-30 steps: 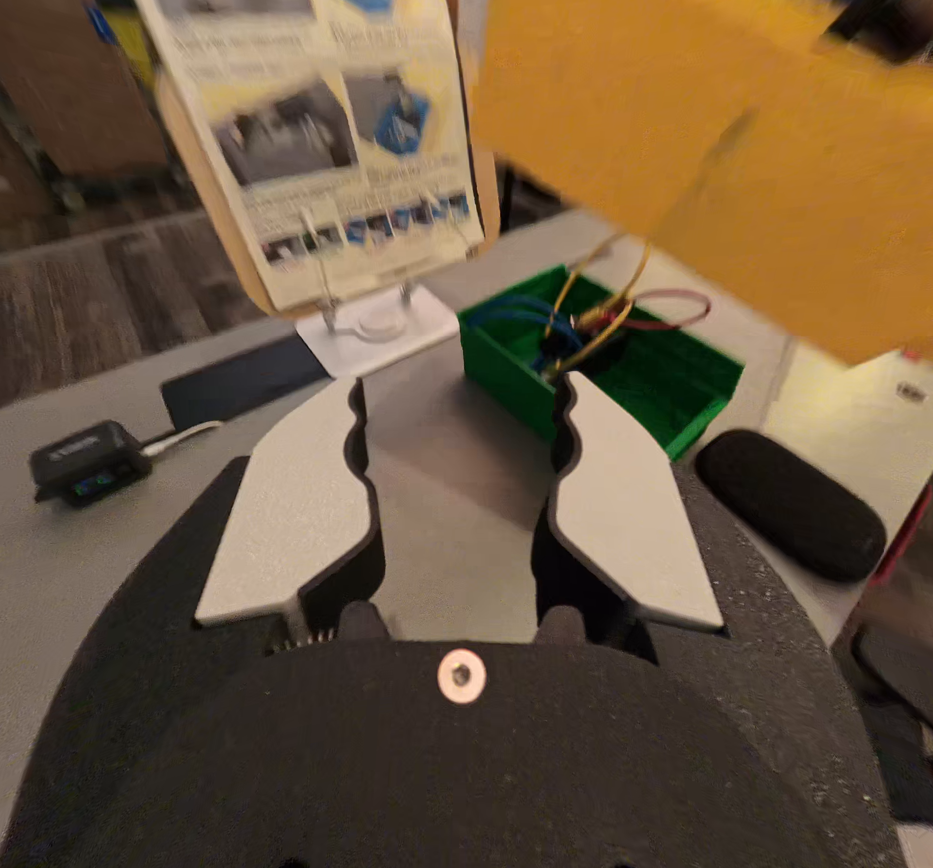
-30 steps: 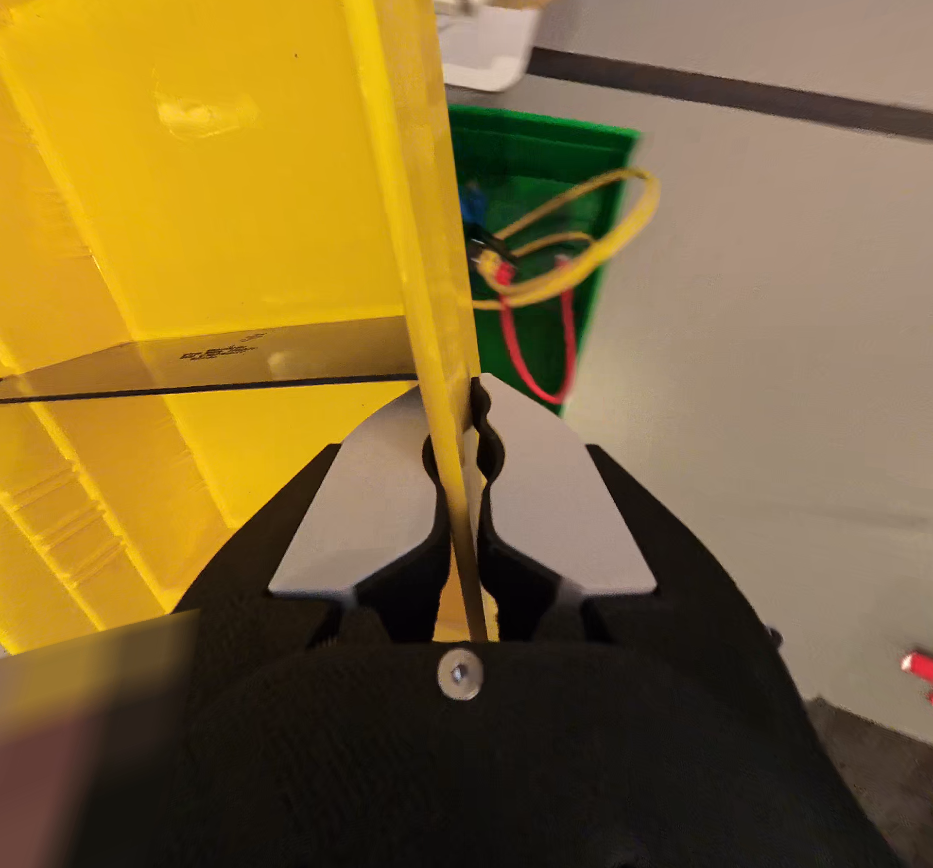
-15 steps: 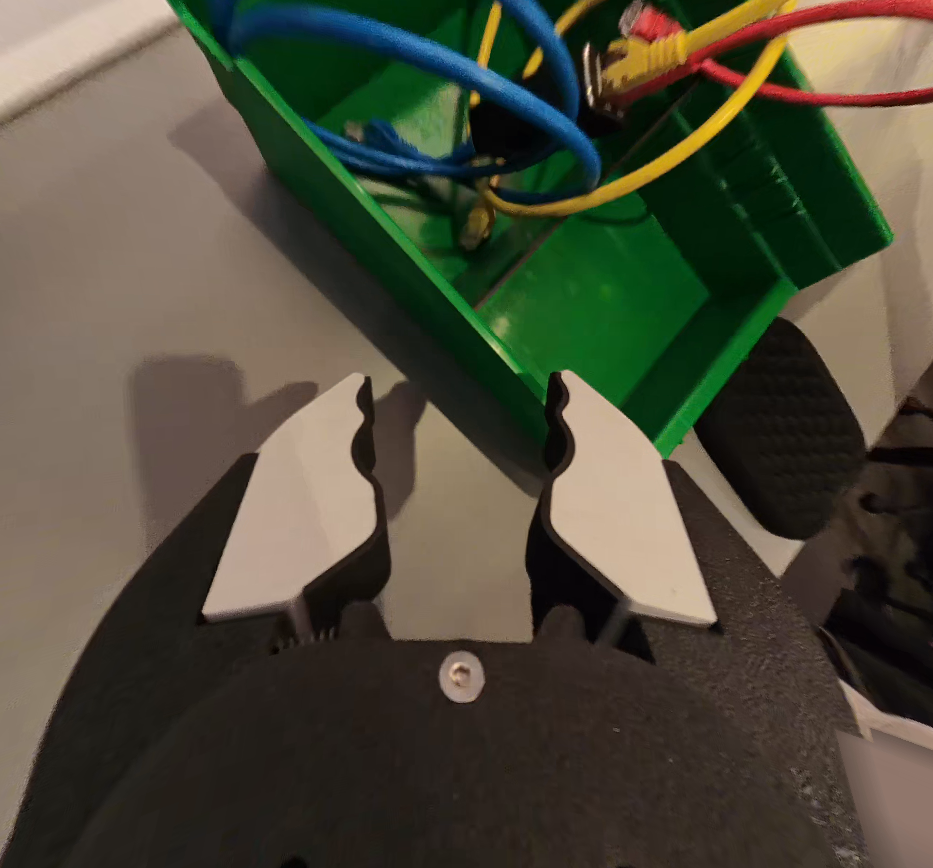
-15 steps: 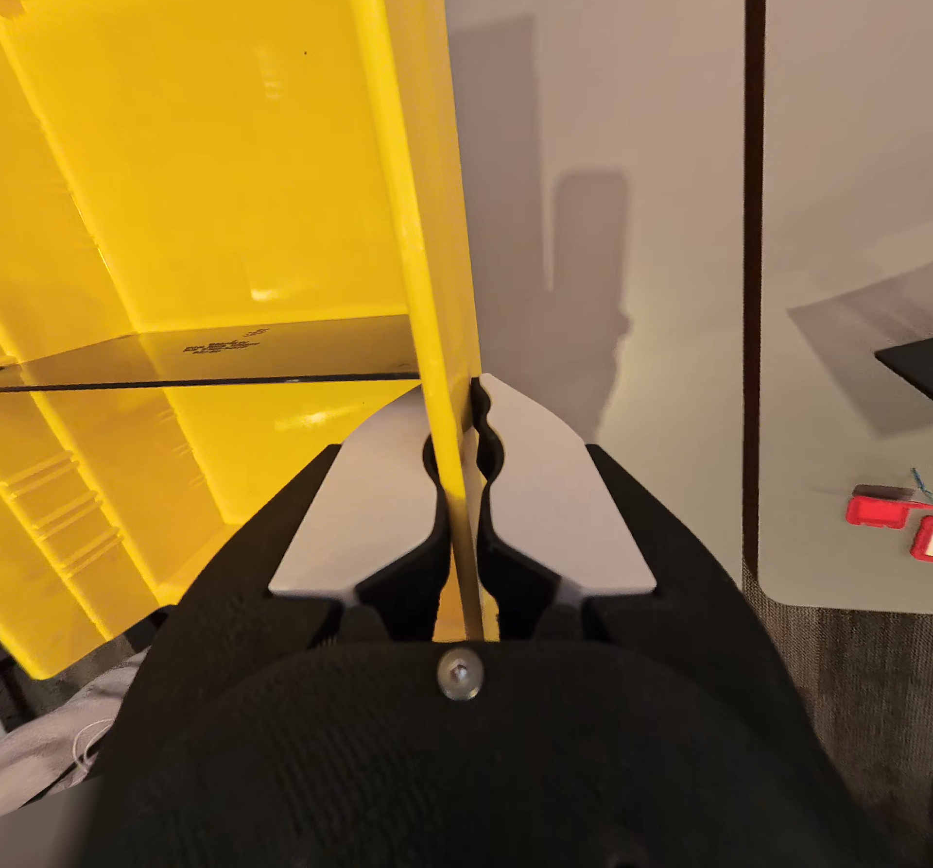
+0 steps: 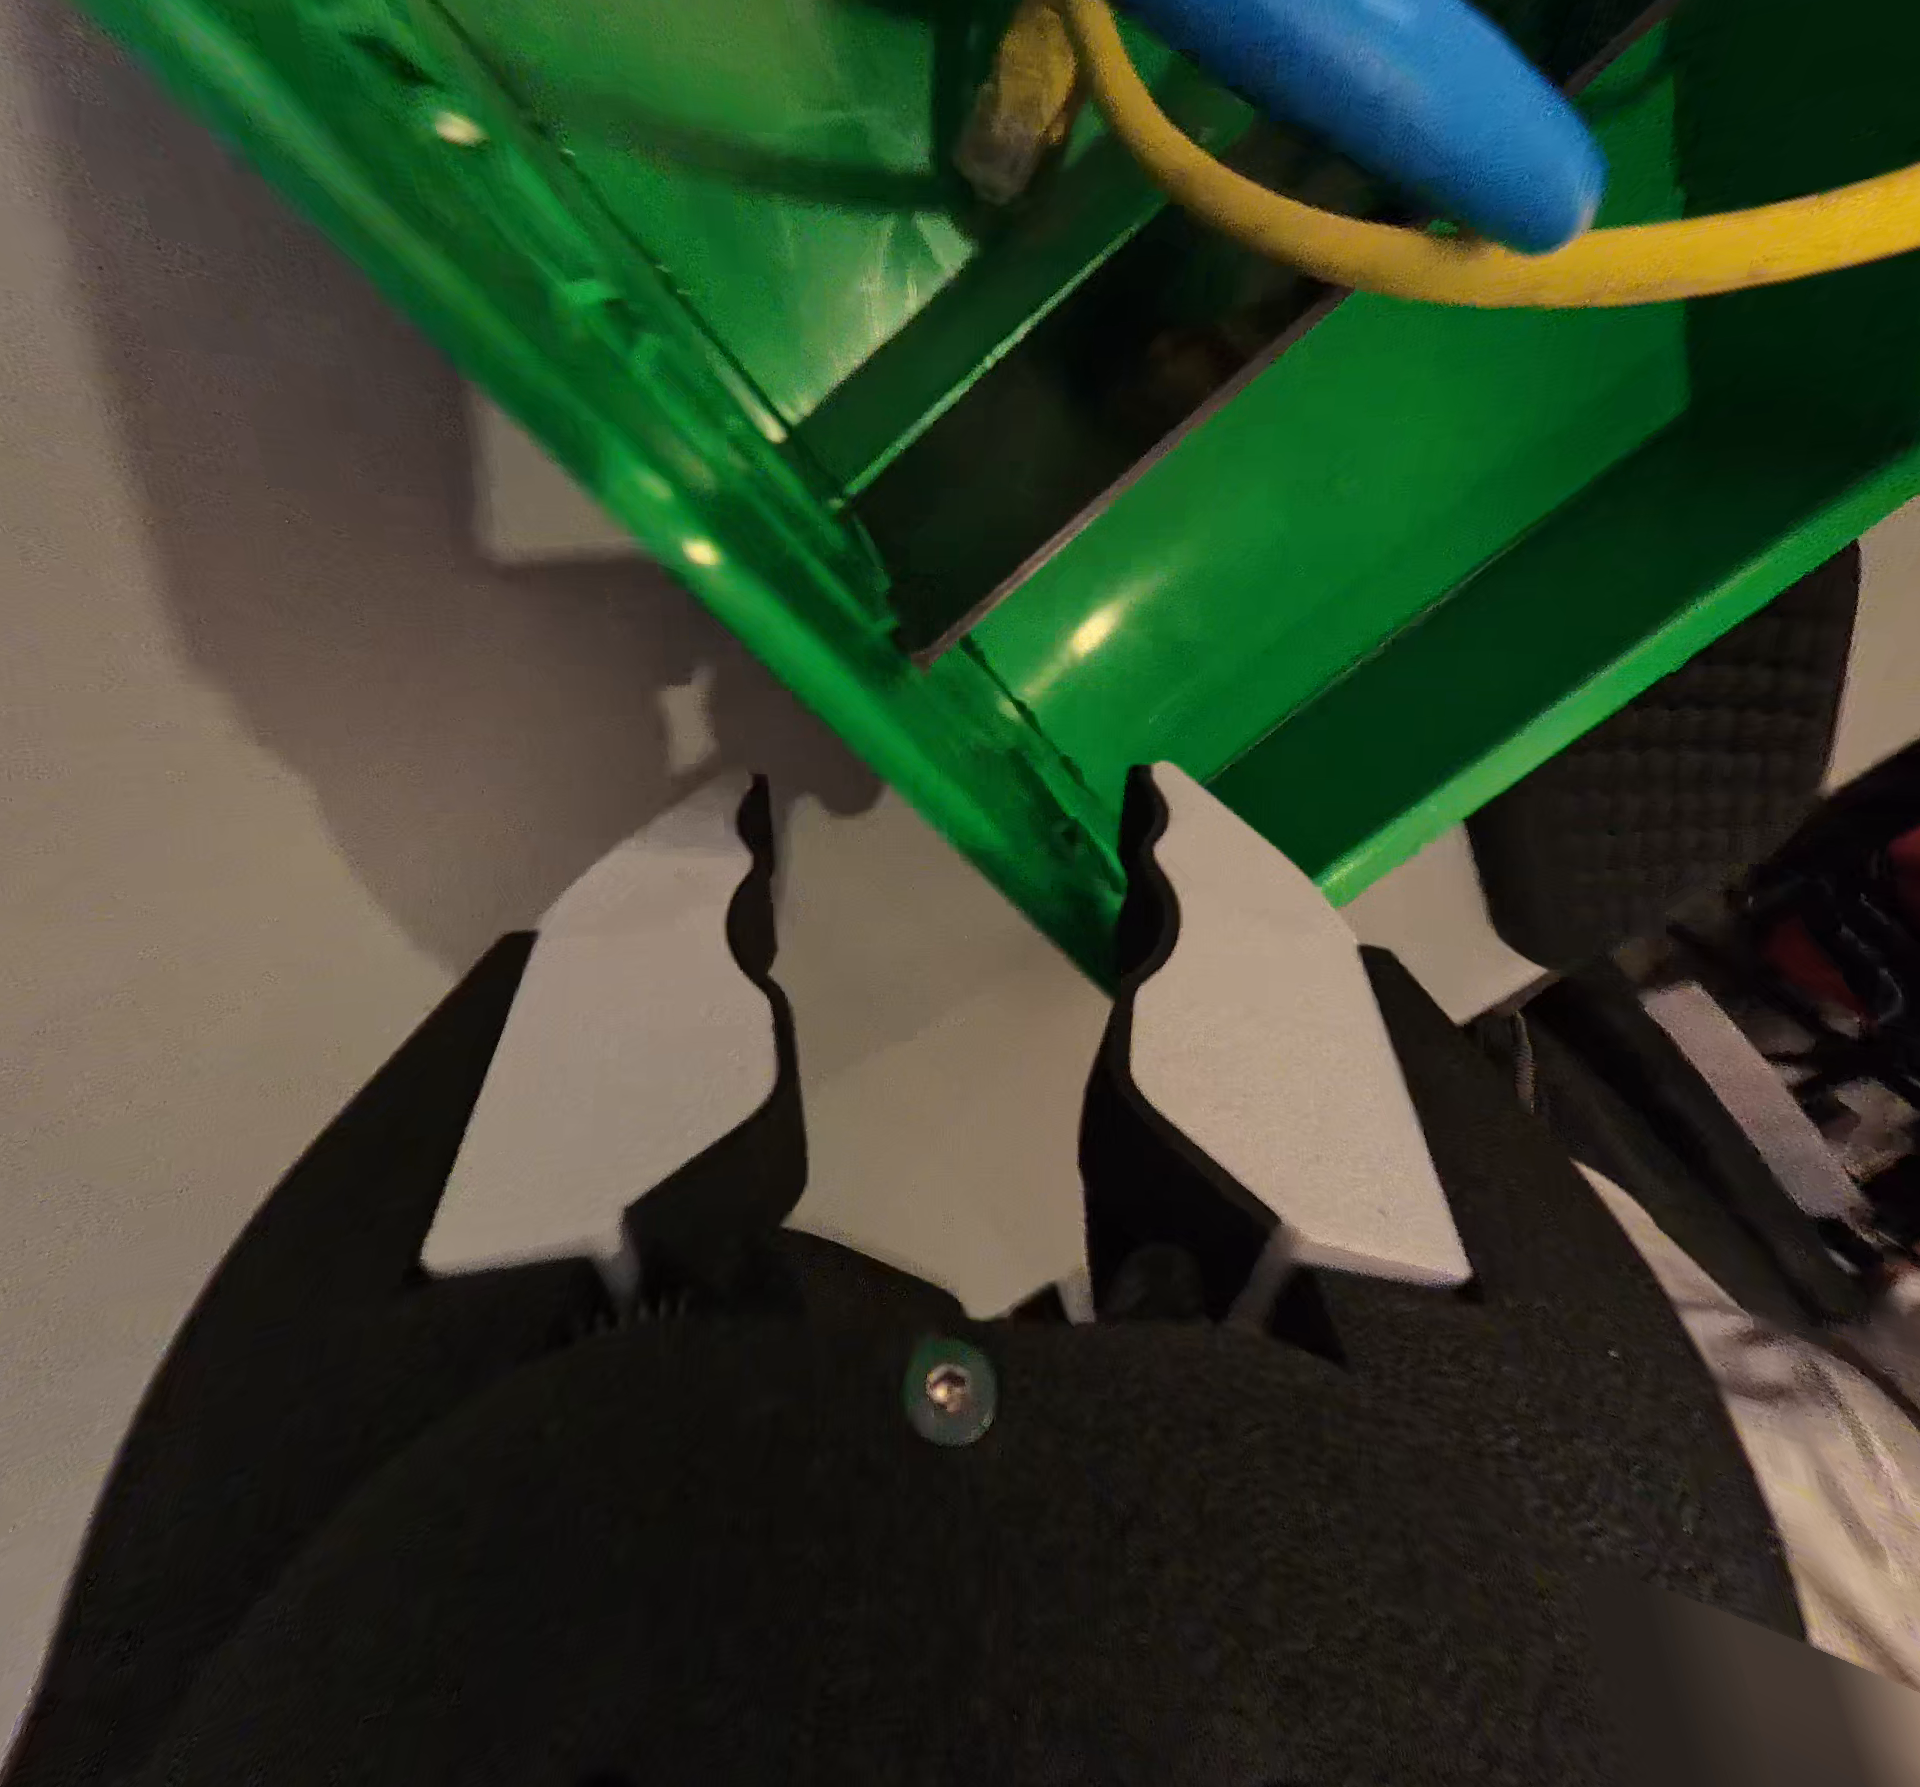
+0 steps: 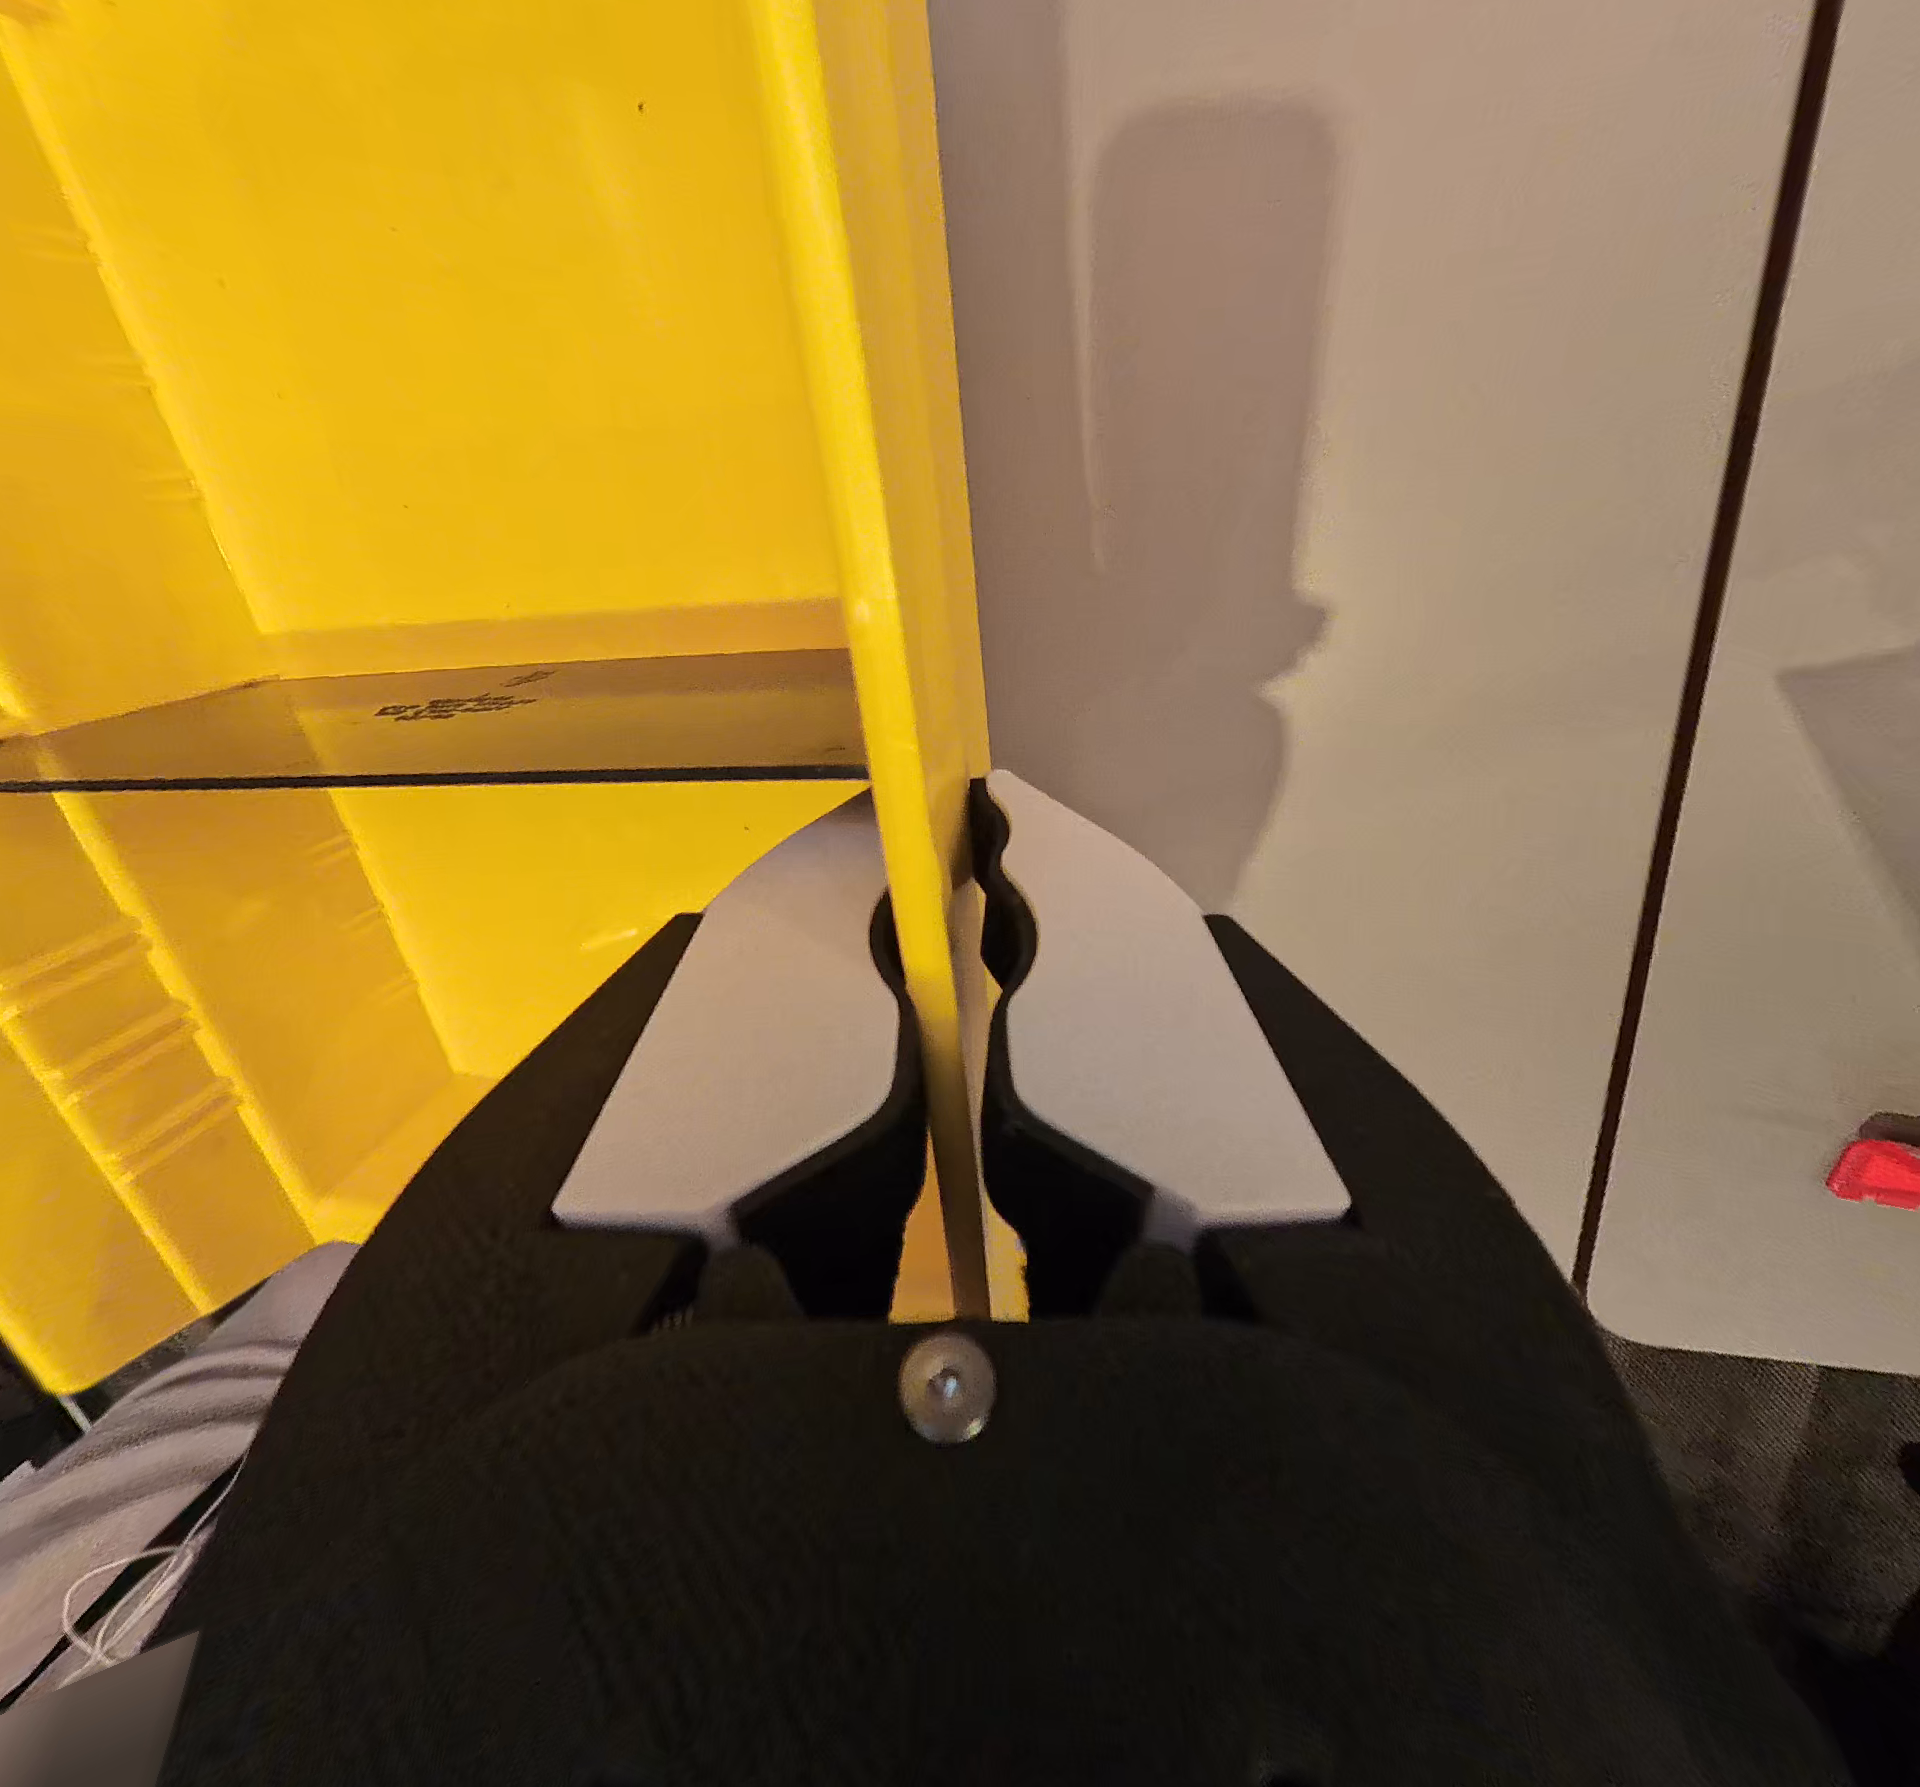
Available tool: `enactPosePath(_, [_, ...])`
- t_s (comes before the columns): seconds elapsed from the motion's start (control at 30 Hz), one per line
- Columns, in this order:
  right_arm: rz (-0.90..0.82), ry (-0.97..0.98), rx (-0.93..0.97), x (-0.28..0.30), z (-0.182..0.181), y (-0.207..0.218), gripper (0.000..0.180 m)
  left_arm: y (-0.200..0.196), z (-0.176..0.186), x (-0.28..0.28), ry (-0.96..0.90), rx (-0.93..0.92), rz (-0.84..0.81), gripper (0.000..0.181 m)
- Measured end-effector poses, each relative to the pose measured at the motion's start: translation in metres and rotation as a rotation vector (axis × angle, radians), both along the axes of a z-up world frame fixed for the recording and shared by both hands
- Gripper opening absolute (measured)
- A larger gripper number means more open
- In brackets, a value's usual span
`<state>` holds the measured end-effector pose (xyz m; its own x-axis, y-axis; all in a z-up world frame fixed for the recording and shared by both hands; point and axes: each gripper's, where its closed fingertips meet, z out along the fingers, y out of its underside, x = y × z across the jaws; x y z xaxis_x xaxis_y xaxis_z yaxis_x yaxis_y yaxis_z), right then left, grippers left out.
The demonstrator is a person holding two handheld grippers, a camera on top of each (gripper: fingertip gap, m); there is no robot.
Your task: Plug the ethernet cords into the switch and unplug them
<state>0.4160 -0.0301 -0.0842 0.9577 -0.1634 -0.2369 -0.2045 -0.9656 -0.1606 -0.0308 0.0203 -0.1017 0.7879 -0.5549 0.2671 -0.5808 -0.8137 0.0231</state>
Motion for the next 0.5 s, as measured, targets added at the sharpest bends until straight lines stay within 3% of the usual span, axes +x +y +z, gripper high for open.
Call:
enactPosePath(0.1, [0.005,-0.006,-0.008,-0.004,-0.007,0.004,0.007,-0.014,0.001,0.016,-0.051,-0.161,0.006,0.026])
enactPosePath(0.3, [0.047,0.019,-0.001,-0.023,-0.022,0.011,0.008,0.004,0.005,-0.012,-0.080,-0.184,0.022,0.012])
enactPosePath(0.5, [0.087,0.076,-0.030,-0.051,-0.040,0.020,0.008,0.031,0.005,-0.118,-0.016,-0.137,0.105,0.011])
